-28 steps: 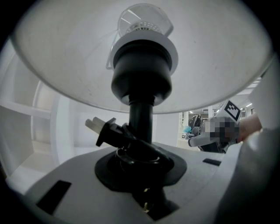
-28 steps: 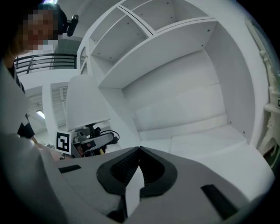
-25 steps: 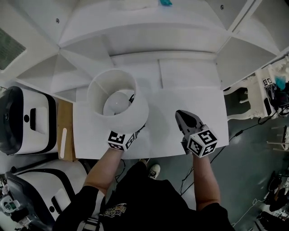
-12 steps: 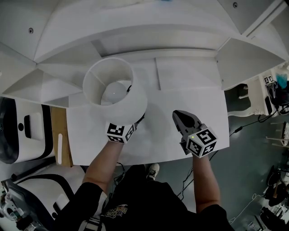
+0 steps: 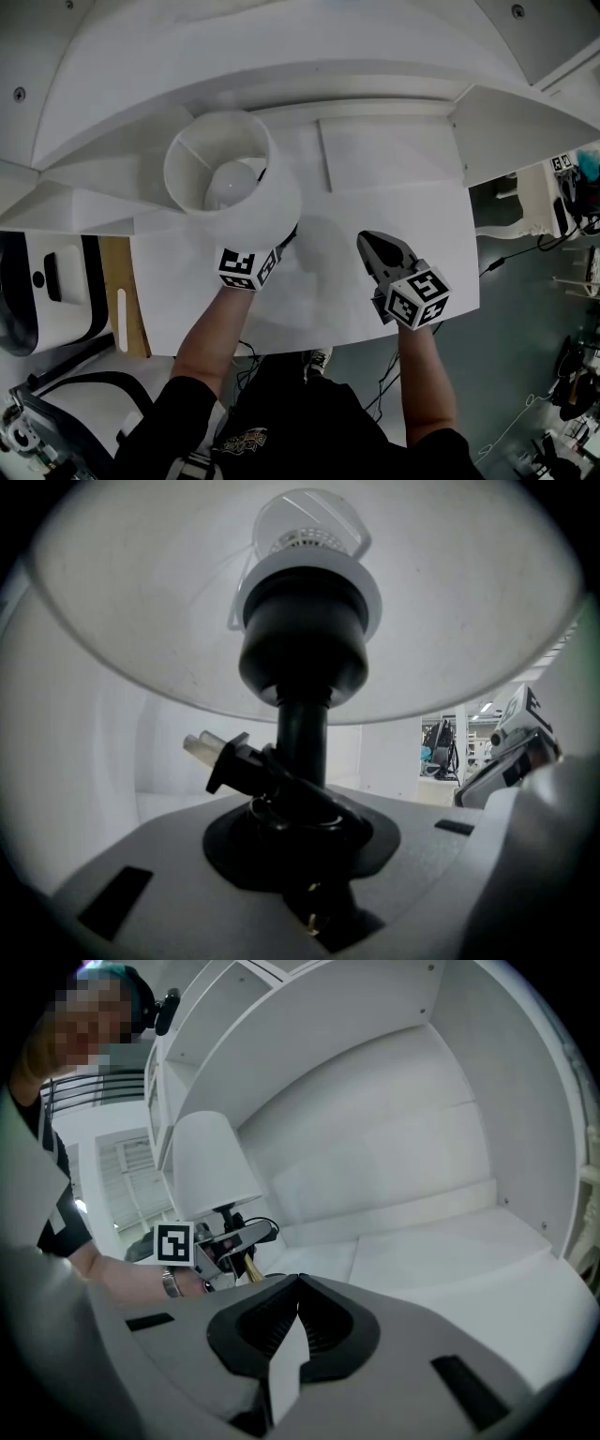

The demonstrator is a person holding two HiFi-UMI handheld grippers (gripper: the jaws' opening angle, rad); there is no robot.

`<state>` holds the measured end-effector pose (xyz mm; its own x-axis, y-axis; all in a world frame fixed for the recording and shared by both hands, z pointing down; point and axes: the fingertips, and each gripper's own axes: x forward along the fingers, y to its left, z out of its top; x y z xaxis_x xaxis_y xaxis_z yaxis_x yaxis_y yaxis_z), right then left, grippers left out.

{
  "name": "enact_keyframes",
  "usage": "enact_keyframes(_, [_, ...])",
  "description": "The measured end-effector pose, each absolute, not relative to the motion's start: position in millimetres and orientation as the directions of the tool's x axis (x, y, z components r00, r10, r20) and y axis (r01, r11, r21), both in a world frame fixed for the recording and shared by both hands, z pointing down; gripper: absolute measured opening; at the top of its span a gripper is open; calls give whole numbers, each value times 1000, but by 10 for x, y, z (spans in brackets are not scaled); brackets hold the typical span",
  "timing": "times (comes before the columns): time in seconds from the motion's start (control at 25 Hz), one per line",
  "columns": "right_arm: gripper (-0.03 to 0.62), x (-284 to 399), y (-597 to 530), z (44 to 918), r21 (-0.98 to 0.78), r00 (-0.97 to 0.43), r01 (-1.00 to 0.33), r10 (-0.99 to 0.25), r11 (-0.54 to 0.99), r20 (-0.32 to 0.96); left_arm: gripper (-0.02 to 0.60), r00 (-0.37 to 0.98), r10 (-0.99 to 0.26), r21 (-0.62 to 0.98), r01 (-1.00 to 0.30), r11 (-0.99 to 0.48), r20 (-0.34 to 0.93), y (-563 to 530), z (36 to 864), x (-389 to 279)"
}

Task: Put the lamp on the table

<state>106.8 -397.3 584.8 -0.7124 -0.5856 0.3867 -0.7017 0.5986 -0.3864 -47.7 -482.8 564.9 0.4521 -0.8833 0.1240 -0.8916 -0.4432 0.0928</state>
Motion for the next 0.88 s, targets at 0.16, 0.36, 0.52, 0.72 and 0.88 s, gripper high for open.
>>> enact_keyframes(0.16, [25,1048,-4036,5905,-391,-714,-701,-583,597,388,94,443,-889,92,-896,-434,114,-4955,5684,-495])
enact_keyframes(0.36, [25,1057,-4046,5982,-403,-713,-701,-578,588,397,94,438,-892,80,-899,-431,109,-5095,5738,-486])
enact_keyframes(0.52, [25,1080,-4044,6054,-408,-708,-706,-578,578,406,94,433,-895,77,-901,-427,107,-5176,5784,-494])
enact_keyframes(0.72, [25,1109,-4037,6122,-413,-704,-710,-574,570,418,94,427,-899,75,-904,-421,95,-5215,5809,-491])
enact_keyframes(0.88, [25,1094,-4045,6146,-419,-707,-707,-571,569,417,95,421,-904,62,-907,-417,82,-5207,5799,-485])
